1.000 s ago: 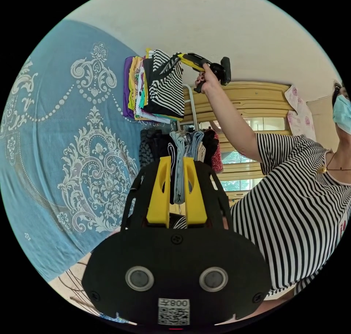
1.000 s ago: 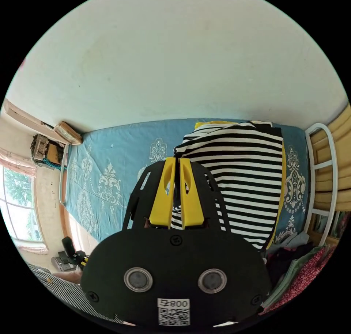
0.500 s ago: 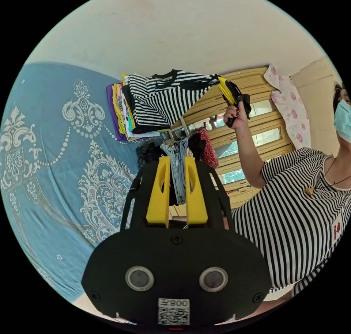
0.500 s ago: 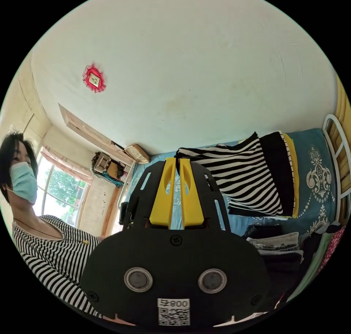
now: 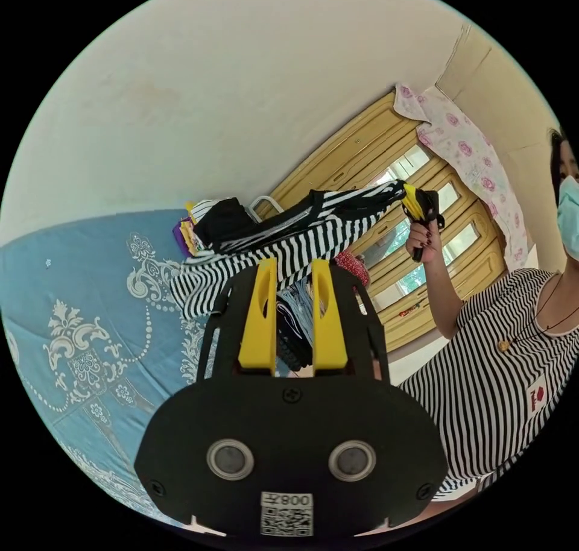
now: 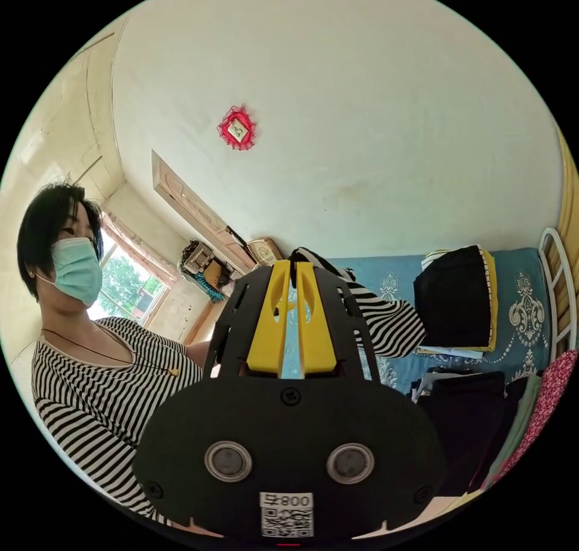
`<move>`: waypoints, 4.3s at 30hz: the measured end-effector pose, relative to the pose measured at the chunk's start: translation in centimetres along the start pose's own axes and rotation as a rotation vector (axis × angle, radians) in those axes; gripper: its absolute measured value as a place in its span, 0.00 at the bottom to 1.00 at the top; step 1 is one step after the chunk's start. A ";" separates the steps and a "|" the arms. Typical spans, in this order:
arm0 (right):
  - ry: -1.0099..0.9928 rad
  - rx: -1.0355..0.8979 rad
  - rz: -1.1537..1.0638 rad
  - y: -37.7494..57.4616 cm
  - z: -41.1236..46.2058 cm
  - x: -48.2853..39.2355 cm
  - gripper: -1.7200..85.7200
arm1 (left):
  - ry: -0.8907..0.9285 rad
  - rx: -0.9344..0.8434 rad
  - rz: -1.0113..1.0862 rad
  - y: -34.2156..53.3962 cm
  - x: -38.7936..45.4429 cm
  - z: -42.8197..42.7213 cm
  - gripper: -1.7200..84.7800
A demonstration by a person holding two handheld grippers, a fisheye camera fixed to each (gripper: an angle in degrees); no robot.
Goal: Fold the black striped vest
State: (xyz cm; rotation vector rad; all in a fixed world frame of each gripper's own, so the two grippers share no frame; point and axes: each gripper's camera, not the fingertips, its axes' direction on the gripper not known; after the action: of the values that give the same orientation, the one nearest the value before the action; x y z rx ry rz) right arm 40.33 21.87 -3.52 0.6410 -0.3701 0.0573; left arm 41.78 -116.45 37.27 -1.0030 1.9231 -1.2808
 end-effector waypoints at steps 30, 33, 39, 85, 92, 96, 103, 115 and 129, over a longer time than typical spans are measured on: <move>-0.387 -0.054 -0.440 20.8 -0.7 -18.9 0.03 | -0.379 -0.189 -0.072 39.8 31.5 1.0 0.05; -0.383 -0.047 -0.428 21.9 -0.2 -18.5 0.03 | -0.422 -0.121 -0.132 43.2 32.8 -3.1 0.03; -0.390 -0.021 -0.345 23.9 0.7 -15.3 0.03 | -0.560 0.073 -0.263 49.8 34.7 -14.2 0.03; -0.426 -0.470 -0.473 26.7 24.1 -5.5 0.04 | -1.063 0.445 -0.309 58.8 44.7 -54.0 0.03; -0.225 -0.538 -0.352 22.5 32.4 -0.3 0.04 | -0.964 0.272 -0.378 49.5 28.8 -57.6 0.03; -0.009 -0.615 -0.303 18.1 40.5 3.9 0.04 | -0.867 0.185 -0.416 43.3 17.4 -59.0 0.03; 0.227 -0.694 -0.103 7.4 56.6 15.0 0.05 | -0.816 -0.037 -0.532 29.4 -7.3 -58.8 0.04; 0.350 -0.922 0.429 11.7 67.9 31.2 0.07 | -0.653 -0.389 -0.855 30.4 -28.7 -60.7 0.10; 0.189 -1.028 0.697 21.6 69.6 38.7 0.12 | -0.557 -0.632 -1.139 34.7 -36.6 -63.3 0.10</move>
State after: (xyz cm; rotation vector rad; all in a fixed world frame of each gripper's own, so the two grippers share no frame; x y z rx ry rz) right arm 50.66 -4.47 73.97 -0.5281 -0.3699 0.5507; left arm 0.76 -47.10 29.44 -2.6733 1.2625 -0.6669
